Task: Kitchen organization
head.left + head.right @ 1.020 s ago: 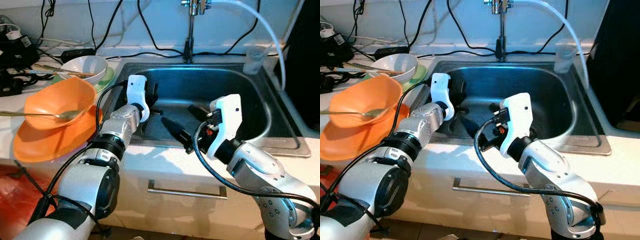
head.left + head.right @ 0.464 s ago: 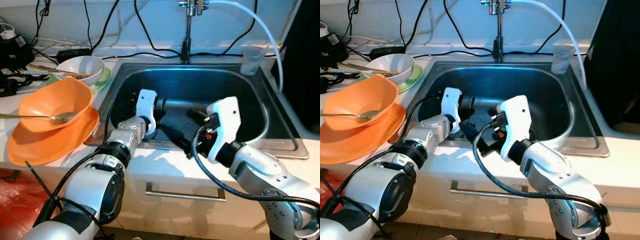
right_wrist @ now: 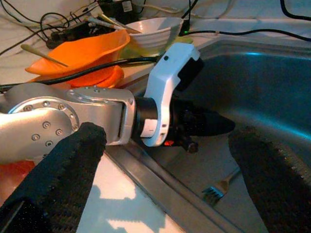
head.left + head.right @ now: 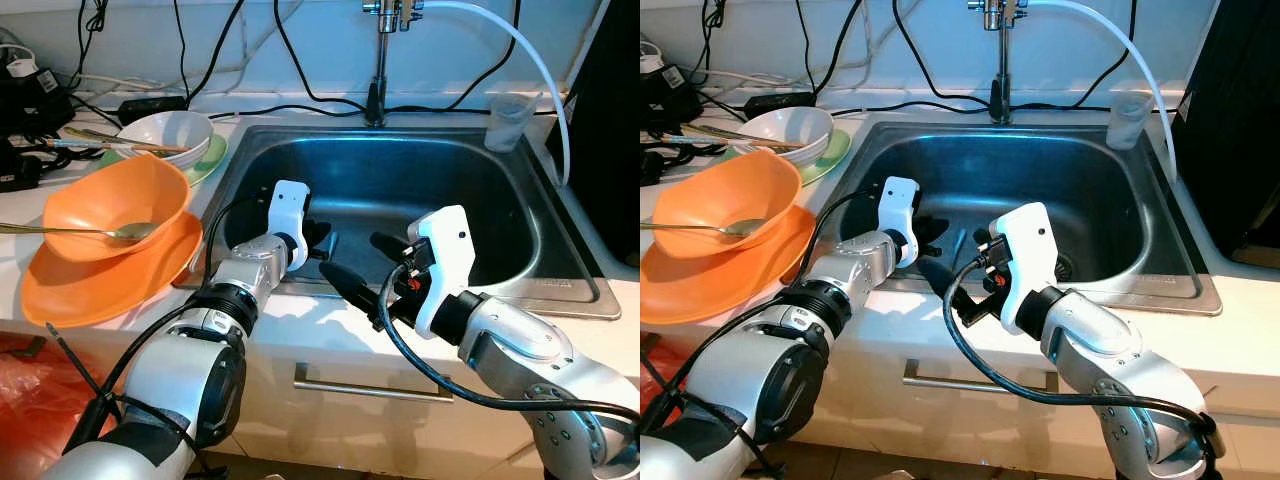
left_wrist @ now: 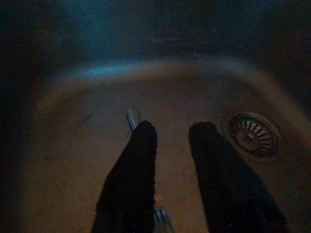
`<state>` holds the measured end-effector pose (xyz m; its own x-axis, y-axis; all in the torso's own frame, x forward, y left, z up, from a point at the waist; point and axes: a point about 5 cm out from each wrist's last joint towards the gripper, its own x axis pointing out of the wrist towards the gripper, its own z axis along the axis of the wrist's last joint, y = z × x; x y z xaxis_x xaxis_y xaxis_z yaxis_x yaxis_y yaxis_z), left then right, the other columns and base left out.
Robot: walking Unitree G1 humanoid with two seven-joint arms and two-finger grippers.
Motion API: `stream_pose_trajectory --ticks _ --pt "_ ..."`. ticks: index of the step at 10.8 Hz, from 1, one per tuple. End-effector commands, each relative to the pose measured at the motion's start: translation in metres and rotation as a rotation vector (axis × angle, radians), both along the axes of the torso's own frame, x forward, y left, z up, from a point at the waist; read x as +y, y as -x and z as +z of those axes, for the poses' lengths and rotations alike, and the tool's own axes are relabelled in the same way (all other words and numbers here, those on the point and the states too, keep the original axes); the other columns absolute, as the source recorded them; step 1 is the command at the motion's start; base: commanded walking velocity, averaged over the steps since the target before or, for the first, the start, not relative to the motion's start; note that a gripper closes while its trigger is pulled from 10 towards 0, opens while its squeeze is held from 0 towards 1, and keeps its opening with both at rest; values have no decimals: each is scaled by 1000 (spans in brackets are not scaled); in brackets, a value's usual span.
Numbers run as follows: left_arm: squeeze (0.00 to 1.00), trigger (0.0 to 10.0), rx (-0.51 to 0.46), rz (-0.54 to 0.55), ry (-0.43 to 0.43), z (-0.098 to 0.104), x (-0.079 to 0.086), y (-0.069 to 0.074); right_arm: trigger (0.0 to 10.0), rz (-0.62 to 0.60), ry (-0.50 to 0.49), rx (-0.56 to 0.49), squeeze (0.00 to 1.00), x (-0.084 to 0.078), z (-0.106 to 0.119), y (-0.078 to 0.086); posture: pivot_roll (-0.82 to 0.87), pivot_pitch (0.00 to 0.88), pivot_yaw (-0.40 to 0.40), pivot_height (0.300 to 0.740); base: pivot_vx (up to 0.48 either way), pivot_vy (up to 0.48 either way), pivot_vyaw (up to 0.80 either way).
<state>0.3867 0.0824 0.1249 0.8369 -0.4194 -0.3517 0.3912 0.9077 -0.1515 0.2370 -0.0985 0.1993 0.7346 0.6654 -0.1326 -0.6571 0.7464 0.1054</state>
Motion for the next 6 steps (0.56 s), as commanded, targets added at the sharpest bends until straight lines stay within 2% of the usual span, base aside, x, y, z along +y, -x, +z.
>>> stream_pose_trajectory --ticks 1,4,5,6 --pt "1000 10000 -2 1 7 3 1 -2 10000 27 -4 -9 0 4 2 1 -163 0 79 740 0 0 0" --pt "1000 10000 -128 64 25 36 3 -14 10000 22 5 -15 0 2 2 -2 -154 0 77 740 0 0 0" --pt "1000 10000 -193 101 38 51 7 -18 10000 22 12 -25 0 1 2 -5 -140 0 73 740 0 0 0" --pt "1000 10000 -217 113 58 58 10 -19 10000 28 19 -34 0 1 3 -7 -130 0 73 740 0 0 0"
